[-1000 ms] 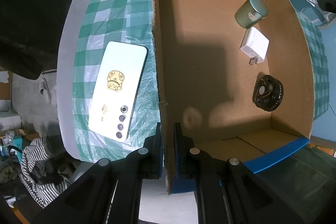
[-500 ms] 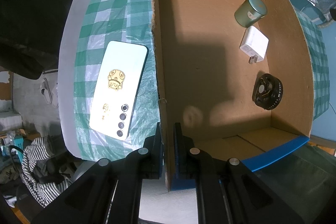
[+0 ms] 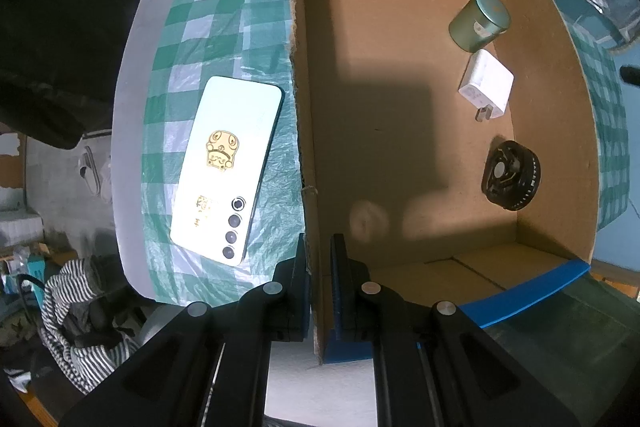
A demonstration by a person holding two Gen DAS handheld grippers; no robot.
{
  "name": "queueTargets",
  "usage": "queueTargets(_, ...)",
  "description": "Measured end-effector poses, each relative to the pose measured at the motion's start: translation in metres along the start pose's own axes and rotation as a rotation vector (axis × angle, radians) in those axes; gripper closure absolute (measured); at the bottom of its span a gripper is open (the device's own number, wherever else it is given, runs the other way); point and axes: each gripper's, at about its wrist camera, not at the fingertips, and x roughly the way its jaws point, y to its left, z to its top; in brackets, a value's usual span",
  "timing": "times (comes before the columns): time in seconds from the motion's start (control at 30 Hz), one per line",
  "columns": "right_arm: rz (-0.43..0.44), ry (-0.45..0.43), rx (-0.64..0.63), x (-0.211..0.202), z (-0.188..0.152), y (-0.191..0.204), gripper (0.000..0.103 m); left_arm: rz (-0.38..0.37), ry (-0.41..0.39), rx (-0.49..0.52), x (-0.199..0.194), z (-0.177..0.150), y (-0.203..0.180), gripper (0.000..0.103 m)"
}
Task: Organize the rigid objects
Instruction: 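Move the right gripper back over the cloth to the larger white charger, then close the right gripper on the larger white charger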
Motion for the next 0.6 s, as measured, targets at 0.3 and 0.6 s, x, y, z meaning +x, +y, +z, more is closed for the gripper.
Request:
queueTargets(0.3, 0.019, 0.06, 0.087, 0.058, -0.012, -0.038, 0.032, 0.009, 0.001, -0.002, 0.001, 0.0, -0.001, 0.094)
queueTargets(0.6, -0.014, 0.087, 0.077, 0.096, -0.007, -0.042, 0.032, 0.013, 0.002, -0.007, 0.002, 0.0, -0.002, 0.094)
